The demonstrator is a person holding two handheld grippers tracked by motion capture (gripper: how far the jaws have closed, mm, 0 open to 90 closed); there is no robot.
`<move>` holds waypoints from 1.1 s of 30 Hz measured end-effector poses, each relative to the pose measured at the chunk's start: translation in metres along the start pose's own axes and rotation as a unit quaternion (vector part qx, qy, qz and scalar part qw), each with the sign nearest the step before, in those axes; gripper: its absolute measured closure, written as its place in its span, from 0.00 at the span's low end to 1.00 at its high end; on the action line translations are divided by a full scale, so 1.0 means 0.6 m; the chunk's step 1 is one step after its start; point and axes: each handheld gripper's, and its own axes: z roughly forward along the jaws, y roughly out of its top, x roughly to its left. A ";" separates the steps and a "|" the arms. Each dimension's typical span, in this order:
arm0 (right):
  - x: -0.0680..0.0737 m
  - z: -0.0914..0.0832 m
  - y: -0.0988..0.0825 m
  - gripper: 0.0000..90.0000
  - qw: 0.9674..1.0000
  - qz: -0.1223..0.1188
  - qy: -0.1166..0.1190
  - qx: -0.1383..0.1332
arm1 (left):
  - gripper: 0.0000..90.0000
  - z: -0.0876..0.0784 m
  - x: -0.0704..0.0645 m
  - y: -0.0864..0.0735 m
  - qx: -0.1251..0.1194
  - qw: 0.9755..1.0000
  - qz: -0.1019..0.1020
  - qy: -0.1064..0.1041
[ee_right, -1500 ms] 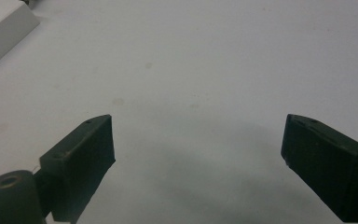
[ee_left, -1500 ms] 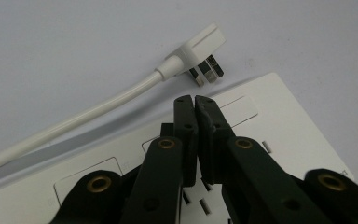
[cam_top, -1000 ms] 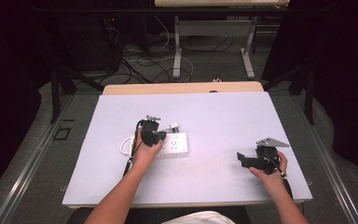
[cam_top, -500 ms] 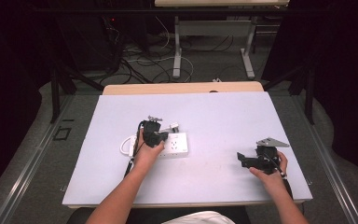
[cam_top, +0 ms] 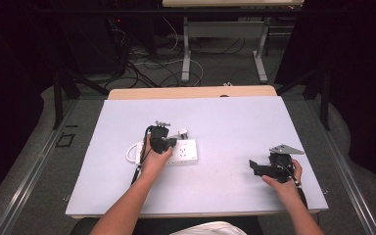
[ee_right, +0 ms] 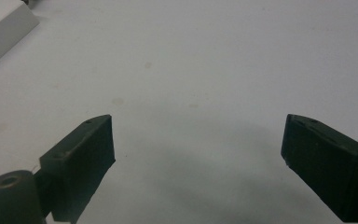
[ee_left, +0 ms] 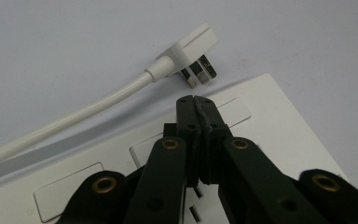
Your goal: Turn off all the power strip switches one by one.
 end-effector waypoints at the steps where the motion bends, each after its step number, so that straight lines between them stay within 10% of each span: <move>1: 0.000 0.000 0.000 0.10 1.000 0.000 0.000 0.000 | 1.00 0.000 0.000 0.000 0.000 1.000 0.000 0.000; 33: -0.002 -0.004 -0.002 0.11 1.000 0.001 -0.003 -0.004 | 1.00 0.006 -0.036 0.023 -0.006 1.000 0.022 -0.015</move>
